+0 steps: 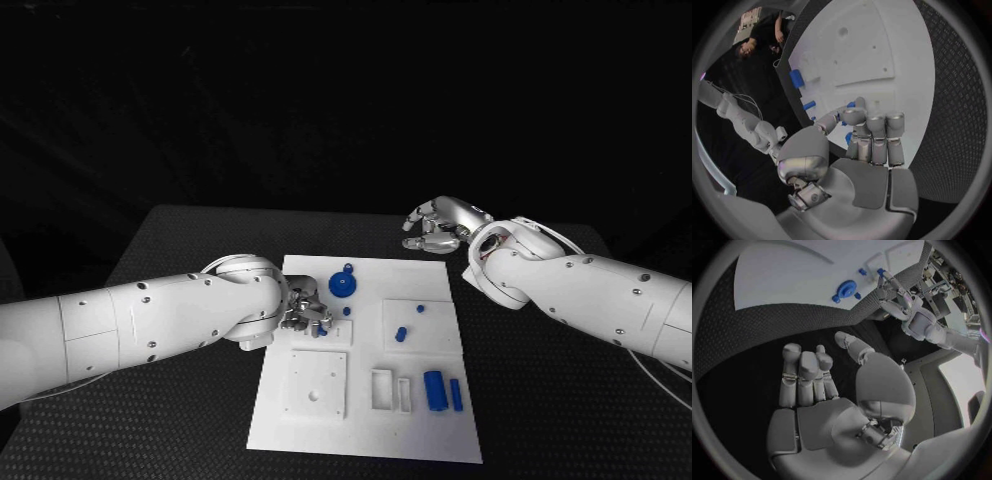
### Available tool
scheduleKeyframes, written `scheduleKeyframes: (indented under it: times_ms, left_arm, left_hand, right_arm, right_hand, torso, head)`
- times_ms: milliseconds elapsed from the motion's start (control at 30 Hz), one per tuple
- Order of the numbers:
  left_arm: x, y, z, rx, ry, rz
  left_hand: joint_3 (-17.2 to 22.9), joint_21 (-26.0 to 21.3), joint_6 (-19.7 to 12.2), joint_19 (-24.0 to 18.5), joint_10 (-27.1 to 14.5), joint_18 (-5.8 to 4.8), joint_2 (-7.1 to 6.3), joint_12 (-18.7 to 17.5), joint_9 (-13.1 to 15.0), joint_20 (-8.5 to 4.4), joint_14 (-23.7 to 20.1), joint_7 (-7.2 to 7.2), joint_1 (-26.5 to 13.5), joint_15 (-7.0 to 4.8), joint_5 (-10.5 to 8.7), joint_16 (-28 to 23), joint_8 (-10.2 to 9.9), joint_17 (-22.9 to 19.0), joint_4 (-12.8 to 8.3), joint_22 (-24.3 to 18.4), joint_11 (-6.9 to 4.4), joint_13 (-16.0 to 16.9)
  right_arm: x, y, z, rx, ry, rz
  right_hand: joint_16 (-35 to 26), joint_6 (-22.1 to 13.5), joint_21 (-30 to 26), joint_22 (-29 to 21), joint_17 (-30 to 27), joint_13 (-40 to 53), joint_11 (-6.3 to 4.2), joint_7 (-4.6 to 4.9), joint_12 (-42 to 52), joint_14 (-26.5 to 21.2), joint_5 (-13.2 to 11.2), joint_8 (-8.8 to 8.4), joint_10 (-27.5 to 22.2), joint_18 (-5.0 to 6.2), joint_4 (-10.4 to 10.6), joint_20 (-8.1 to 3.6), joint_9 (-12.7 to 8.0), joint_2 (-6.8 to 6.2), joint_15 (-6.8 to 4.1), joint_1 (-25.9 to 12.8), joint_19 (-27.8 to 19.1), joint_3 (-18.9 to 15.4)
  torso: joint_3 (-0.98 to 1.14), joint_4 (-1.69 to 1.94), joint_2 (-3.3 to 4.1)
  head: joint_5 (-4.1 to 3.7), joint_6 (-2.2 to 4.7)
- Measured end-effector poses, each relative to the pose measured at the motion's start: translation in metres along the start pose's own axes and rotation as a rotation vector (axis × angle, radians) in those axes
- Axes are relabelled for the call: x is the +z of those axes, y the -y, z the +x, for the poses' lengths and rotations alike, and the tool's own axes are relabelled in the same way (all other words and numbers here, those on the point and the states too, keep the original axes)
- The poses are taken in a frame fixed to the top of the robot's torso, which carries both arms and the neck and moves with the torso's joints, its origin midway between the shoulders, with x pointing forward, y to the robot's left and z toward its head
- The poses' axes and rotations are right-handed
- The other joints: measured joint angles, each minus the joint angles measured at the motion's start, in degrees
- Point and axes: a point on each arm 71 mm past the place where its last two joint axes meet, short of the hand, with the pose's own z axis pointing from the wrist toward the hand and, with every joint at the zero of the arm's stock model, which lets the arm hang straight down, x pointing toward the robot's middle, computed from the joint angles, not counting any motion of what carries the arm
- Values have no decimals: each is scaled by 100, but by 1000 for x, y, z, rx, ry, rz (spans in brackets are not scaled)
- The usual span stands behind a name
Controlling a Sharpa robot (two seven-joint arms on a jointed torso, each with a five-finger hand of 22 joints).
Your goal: Assemble the parts on the task board
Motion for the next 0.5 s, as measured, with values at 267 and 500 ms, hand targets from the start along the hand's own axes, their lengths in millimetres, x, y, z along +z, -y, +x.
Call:
scheduleKeyframes:
  times_ms: [267,500]
  left_arm:
    - [1,3,0,6,0,3]
    - [2,9,1,11,-5,19]
  left_hand:
    - [265,46,37,-42,0,-3,62,0,51,-1,2,3,-107,-2,-675,46,7,-37,-76,-68,0,-16]
    - [311,64,102,-41,0,-3,44,0,57,-1,8,-23,-139,-6,-740,45,-80,-42,-40,-80,0,-16]
  right_arm:
    - [0,0,0,0,-2,0]
    - [0,0,0,1,-3,0]
  right_hand:
    - [0,0,0,0,0,0,0,0,0,0,0,0,0,0,0,0,-1,0,0,0,0,0]
    - [0,0,0,5,0,1,0,0,0,0,21,0,0,0,0,0,-1,0,0,0,0,0]
  torso:
    - [1,1,-2]
    - [1,-2,-1]
  head:
    - [-5,4]
    - [-10,4]
